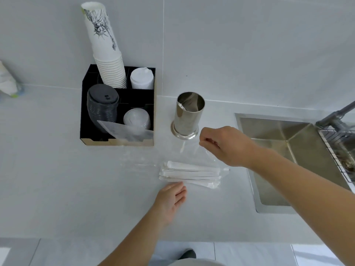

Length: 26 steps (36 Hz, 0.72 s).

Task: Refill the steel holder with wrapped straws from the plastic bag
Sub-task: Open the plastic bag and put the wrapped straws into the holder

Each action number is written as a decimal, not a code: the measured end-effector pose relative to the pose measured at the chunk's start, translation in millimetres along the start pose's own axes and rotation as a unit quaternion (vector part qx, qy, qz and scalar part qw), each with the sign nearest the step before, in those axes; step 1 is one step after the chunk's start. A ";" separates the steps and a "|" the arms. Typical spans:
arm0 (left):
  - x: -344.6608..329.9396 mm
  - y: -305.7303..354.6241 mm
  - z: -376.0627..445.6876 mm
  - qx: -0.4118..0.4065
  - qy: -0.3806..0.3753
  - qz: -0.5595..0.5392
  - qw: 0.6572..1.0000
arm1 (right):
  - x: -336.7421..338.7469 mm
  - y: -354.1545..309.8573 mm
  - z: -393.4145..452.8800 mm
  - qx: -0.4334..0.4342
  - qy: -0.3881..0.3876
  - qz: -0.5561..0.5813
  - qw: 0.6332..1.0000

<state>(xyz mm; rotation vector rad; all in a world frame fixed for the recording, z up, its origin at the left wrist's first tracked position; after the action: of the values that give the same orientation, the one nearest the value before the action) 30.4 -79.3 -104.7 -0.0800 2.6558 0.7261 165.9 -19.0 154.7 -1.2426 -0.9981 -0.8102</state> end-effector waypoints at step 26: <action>-104.3 136.4 -33.9 -0.180 -0.279 -0.204 0.921 | 153.9 -51.8 21.8 0.065 0.122 0.013 0.990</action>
<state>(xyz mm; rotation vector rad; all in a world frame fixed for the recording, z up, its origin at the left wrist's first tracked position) 94.1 17.0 26.9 -0.4411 1.8605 0.9181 172.2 -1.5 317.5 -1.0162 -0.8198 -0.8413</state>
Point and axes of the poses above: each hand's wrist, its own z-axis towards the middle knuckle, its own x-axis out of the back of the hand, y = z × x, the point moved 10 cm from there along z, towards the middle knuckle, and after that the axes turned 1 degree about -x, right-handed, at the moved point
